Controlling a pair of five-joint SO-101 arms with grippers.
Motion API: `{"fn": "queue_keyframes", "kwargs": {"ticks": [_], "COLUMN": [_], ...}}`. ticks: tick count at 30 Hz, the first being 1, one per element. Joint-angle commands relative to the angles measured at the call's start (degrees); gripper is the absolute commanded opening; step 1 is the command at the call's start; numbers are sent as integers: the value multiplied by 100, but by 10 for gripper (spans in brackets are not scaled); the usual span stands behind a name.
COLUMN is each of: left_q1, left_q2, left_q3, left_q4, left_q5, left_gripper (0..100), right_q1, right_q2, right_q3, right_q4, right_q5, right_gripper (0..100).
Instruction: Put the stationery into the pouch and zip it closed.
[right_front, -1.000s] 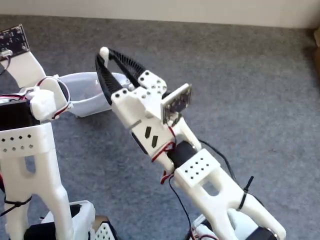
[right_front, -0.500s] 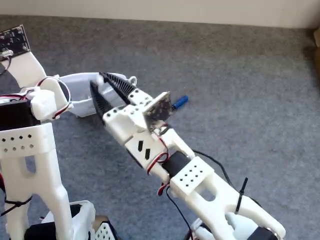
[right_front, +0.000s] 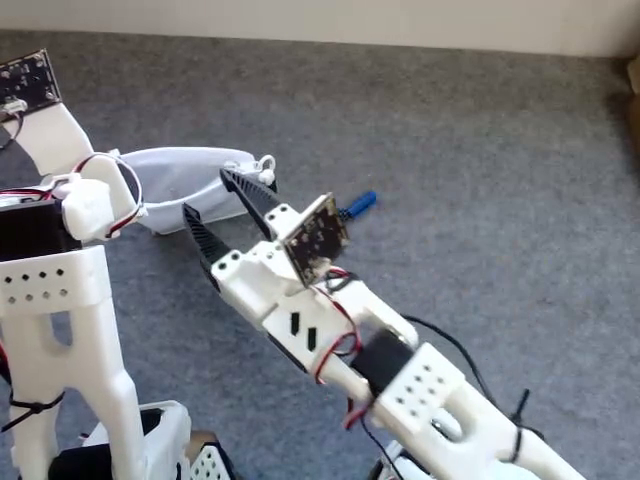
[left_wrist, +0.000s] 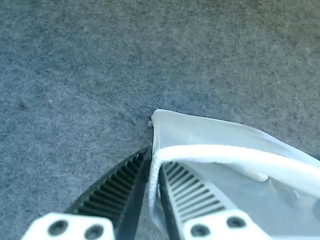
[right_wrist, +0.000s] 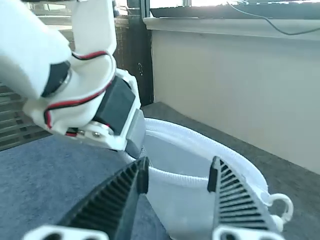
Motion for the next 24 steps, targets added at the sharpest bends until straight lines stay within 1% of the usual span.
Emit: {"fn": "queue_keyframes", "kwargs": {"ticks": [1, 8, 11, 16, 21, 24], "left_q1": [40, 40, 40, 40, 40, 40], "left_q2": [-48, -48, -48, -48, -48, -48], "left_q3": [22, 22, 22, 22, 22, 22], "left_q4": [-114, -114, -114, -114, -114, -114], "left_q5": [-53, -53, -53, -53, -53, -53], "left_gripper": [8, 8, 8, 8, 8, 8], "right_q1": [-13, 31, 365, 1095, 1402, 1622], "right_q2": [-699, -1086, -1077, -1077, -1015, -664], "right_q3": [-725, -1912, -2352, -2677, -2677, -2782], "right_q4": [1007, 2993, 3547, 3881, 3916, 3916], "right_q5": [9, 9, 0, 0, -9, -105], "right_gripper": [184, 184, 184, 184, 184, 184]}}
